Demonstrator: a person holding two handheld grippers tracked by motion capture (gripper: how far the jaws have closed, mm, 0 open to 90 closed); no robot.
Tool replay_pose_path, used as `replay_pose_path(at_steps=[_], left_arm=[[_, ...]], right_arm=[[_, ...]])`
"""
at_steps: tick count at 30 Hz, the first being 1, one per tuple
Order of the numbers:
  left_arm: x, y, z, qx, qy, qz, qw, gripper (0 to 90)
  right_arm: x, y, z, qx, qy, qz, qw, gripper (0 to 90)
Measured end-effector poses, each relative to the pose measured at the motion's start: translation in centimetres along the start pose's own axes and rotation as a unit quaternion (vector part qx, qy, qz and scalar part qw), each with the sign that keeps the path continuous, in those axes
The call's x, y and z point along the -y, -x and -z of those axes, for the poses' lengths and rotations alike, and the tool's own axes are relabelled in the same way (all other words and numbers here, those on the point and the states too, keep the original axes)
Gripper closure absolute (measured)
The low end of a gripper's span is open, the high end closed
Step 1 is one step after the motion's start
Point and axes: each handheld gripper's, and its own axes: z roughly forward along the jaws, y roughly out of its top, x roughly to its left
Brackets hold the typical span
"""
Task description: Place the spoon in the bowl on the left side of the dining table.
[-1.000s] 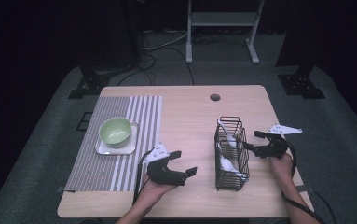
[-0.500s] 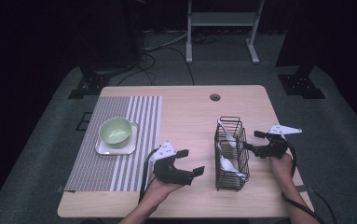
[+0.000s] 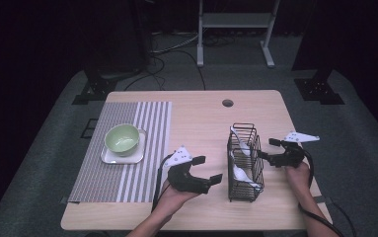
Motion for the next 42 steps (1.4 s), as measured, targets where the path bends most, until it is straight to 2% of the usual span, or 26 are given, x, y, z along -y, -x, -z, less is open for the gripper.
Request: replay_pose_path(at_steps=[6, 15, 17, 27, 28, 33, 42], left_arm=[[-0.4, 0.3, -0.7, 0.005, -0.002, 0.000, 1.0000, 8.8], [-1.1, 0.7, -1.4, -0.005, -0.001, -0.006, 1.0000, 9.2], [-1.2, 0.7, -1.5, -0.001, -0.002, -0.010, 0.9999, 12.9], [-1.8, 0.8, -2.6, -0.008, -0.008, -0.010, 0.9999, 14.0], [-1.8, 0.7, -2.7, -0.006, -0.006, -0.009, 0.9999, 16.2], [-1.9, 0.6, -3.1, -0.013, -0.011, -0.011, 0.9998, 17.5], [-2.3, 1.1, -3.9, -0.030, -0.002, -0.024, 0.9993, 24.5]], right_arm=[[0.0, 0.0, 0.0, 0.000, 0.000, 0.001, 1.0000, 12.3], [0.0, 0.0, 0.0, 0.000, 0.000, 0.001, 1.0000, 12.3], [0.0, 0.0, 0.0, -0.001, 0.000, 0.000, 1.0000, 12.3], [0.0, 0.0, 0.0, -0.002, 0.001, 0.001, 1.0000, 12.3], [0.0, 0.0, 0.0, -0.002, 0.001, 0.001, 1.0000, 12.3], [0.0, 0.0, 0.0, -0.002, 0.001, 0.001, 1.0000, 12.3], [0.0, 0.0, 0.0, -0.002, 0.002, 0.001, 1.0000, 12.3]])
